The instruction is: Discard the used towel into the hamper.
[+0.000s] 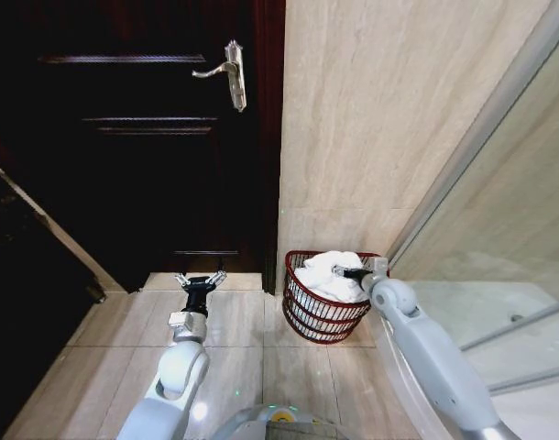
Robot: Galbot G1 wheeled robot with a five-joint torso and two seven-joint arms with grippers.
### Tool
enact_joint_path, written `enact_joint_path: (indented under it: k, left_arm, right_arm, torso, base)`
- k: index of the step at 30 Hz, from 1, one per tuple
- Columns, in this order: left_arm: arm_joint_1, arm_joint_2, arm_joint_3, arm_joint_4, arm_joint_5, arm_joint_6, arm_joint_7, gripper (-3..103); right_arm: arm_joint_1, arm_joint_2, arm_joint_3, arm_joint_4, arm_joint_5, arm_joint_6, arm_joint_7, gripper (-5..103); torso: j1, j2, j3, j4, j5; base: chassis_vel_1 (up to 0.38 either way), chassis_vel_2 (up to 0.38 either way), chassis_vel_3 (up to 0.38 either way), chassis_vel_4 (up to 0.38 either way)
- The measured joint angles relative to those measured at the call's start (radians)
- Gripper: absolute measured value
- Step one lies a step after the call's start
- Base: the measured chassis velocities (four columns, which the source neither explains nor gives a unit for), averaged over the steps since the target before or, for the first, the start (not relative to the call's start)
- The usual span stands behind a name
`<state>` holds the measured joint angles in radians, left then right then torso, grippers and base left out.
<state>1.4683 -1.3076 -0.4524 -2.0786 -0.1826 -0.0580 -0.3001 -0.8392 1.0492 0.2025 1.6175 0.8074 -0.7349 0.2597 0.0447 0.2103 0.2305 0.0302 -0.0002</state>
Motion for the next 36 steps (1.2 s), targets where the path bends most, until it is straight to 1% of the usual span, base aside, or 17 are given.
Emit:
enact_joint_path:
  k: [2,10,14,20,22,23,25,26,27,28,29,30,31,32,33,35,36]
  left_arm:
    - [0.009,-0.001,-0.009,-0.005,0.000,-0.002,0.001,100]
    - [0.044,-0.011,-0.040,-0.021,0.000,-0.023,0.004,100]
    - [0.056,-0.013,-0.054,-0.031,0.000,-0.028,0.008,100]
    - [0.063,-0.015,-0.058,-0.045,0.000,-0.024,0.011,100]
    - [0.064,-0.017,-0.058,-0.052,0.000,-0.019,0.011,100]
    - [0.064,-0.017,-0.057,-0.053,0.000,-0.018,0.011,100]
    - [0.064,-0.017,-0.057,-0.055,0.000,-0.017,0.011,100]
    - [0.063,-0.017,-0.057,-0.055,0.000,-0.016,0.011,100]
    - [0.061,-0.017,-0.057,-0.056,0.000,-0.015,0.010,100]
    - [0.061,-0.017,-0.057,-0.056,0.000,-0.015,0.010,100]
    - [0.056,-0.017,-0.054,-0.056,-0.001,-0.013,0.007,100]
    - [0.052,-0.018,-0.052,-0.056,-0.002,-0.012,0.006,100]
    - [0.046,-0.018,-0.048,-0.056,-0.004,-0.011,0.004,100]
    - [0.046,-0.018,-0.048,-0.056,-0.004,-0.011,0.004,100]
    - [0.042,-0.017,-0.045,-0.056,-0.005,-0.011,0.003,100]
    - [0.036,-0.016,-0.040,-0.055,-0.006,-0.011,0.002,100]
    - [0.036,-0.016,-0.040,-0.055,-0.006,-0.011,0.002,100]
  right_arm:
    - [0.031,0.000,-0.039,-0.045,0.036,0.000,0.002,100]
    - [0.126,0.013,-0.135,-0.181,0.098,0.000,0.007,100]
    - [0.157,0.027,-0.176,-0.232,0.161,0.000,0.033,100]
    - [0.174,0.035,-0.203,-0.265,0.176,0.000,0.035,100]
    - [0.163,0.037,-0.190,-0.258,0.152,0.000,0.029,100]
    - [0.151,0.042,-0.169,-0.241,0.125,0.000,0.030,100]
    - [0.134,0.042,-0.145,-0.206,0.104,0.000,0.041,100]
    - [0.115,0.033,-0.123,-0.153,0.097,0.000,0.053,100]
    - [0.102,0.022,-0.108,-0.108,0.086,-0.001,0.057,100]
    - [0.102,0.022,-0.108,-0.108,0.086,-0.001,0.057,100]
    - [0.079,0.002,-0.082,-0.023,0.070,0.000,0.068,100]
    - [0.061,-0.011,-0.064,0.036,0.058,0.004,0.087,100]
    - [0.035,-0.025,-0.043,0.110,0.049,0.024,0.121,100]
    - [0.035,-0.025,-0.043,0.110,0.049,0.024,0.121,100]
    - [0.016,-0.032,-0.027,0.160,0.043,0.033,0.139,100]
    - [-0.044,-0.046,0.009,0.272,0.013,0.101,0.156,100]
    - [-0.044,-0.046,0.009,0.272,0.013,0.101,0.156,100]
  torso:
    - [0.000,0.000,0.000,-0.0002,-0.0002]
    - [0.000,0.000,0.000,-0.0003,-0.0004]
    - [0.000,0.000,0.000,-0.0005,-0.0006]
    - [0.000,0.001,0.000,-0.0002,-0.0010]
    - [0.000,0.001,0.000,0.0007,-0.0003]
    - [0.000,0.000,0.000,0.0008,0.0012]
    - [0.000,0.000,0.001,0.0013,0.0021]
    - [0.001,-0.001,0.001,0.0005,0.0027]
    - [0.001,-0.001,0.001,0.0008,0.0025]
    - [0.001,-0.001,0.001,0.0008,0.0025]
    - [0.001,0.000,0.001,0.0003,0.0011]
    - [0.001,-0.001,0.001,0.0004,0.0007]
    - [0.000,0.000,0.001,0.0005,0.0011]
    - [0.000,0.000,0.001,0.0005,0.0011]
    - [0.000,0.000,0.000,0.0005,0.0007]
    - [0.000,0.000,0.000,0.0005,0.0006]
    - [0.000,0.000,0.000,0.0005,0.0006]
  base:
    - [0.000,0.000,0.000,0.000]
    - [0.000,0.000,0.000,0.000]
    - [0.000,0.000,0.000,0.000]
    - [0.000,0.000,0.000,0.000]
    - [0.000,0.000,0.000,0.000]
    - [0.000,0.000,0.000,0.000]
    - [0.000,0.000,0.000,0.000]
    - [0.000,0.000,0.000,0.000]
    - [0.000,0.000,0.000,0.000]
    - [0.000,0.000,0.000,0.000]
    - [0.000,0.000,0.000,0.000]
    - [0.000,0.000,0.000,0.000]
    - [0.000,0.000,0.000,0.000]
    - [0.000,0.000,0.000,0.000]
    - [0.000,0.000,0.000,0.000]
    - [0.000,0.000,0.000,0.000]
    - [0.000,0.000,0.000,0.000]
